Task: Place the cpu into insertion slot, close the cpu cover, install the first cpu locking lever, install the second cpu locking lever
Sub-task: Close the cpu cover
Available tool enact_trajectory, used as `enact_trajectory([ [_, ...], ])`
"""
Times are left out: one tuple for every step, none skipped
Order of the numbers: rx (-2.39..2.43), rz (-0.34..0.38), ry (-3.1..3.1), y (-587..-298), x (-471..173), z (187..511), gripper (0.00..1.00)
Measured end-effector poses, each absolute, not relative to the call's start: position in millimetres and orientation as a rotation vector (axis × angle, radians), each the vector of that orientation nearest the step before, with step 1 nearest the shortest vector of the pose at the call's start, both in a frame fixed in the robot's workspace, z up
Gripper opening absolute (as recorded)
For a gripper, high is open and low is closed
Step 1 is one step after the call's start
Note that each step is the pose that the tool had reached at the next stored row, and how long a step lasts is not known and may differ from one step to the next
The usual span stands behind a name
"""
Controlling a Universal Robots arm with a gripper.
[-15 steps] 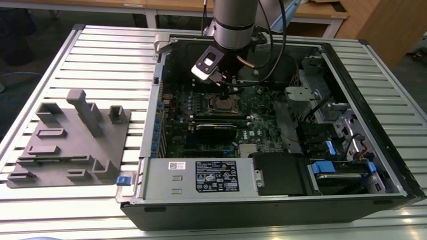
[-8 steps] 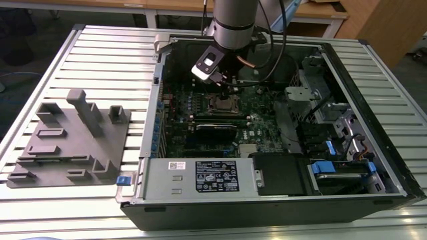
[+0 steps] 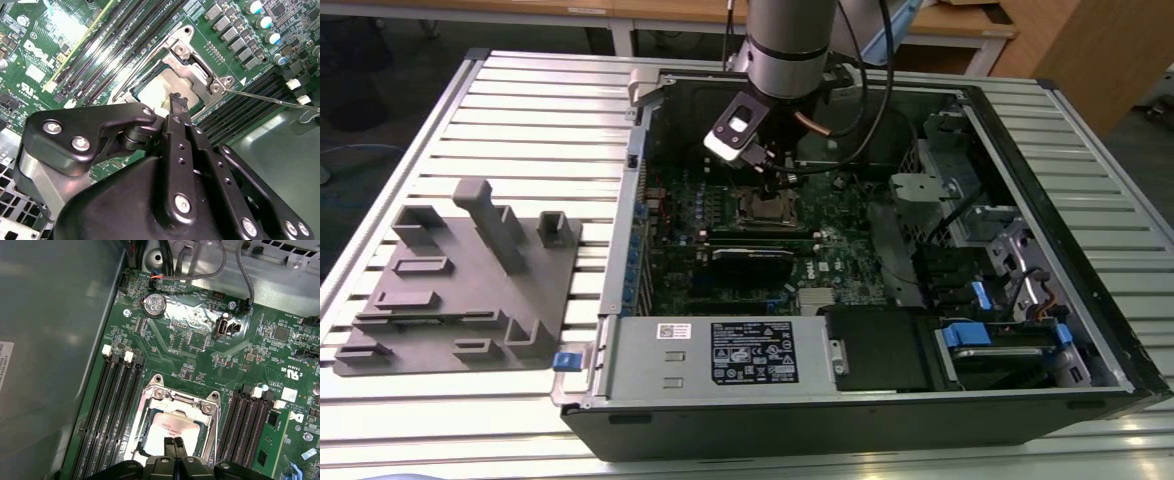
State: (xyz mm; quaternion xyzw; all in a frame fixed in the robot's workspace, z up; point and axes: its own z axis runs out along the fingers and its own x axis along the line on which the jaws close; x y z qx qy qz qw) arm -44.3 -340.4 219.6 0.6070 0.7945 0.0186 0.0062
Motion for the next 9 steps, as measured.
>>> enact_trajectory([
  [1.899, 0.058, 2.486, -340.4, -44.3, 219.6, 0.11],
  [1.898, 0.058, 2.487, -340.4, -44.3, 219.6, 0.11],
  [1.894, 0.058, 2.491, -340.4, -44.3, 219.6, 0.11],
  [1.888, 0.059, 2.495, -340.4, -44.3, 219.6, 0.11],
  [1.882, 0.059, 2.500, -340.4, -44.3, 219.6, 0.11],
  [1.880, 0.059, 2.502, -340.4, -44.3, 219.6, 0.11],
  [1.880, 0.059, 2.502, -340.4, -44.3, 219.6, 0.11],
  [1.880, 0.059, 2.502, -340.4, -44.3, 219.7, 0.11],
  [1.880, 0.059, 2.502, -340.4, -44.3, 219.6, 0.11],
])
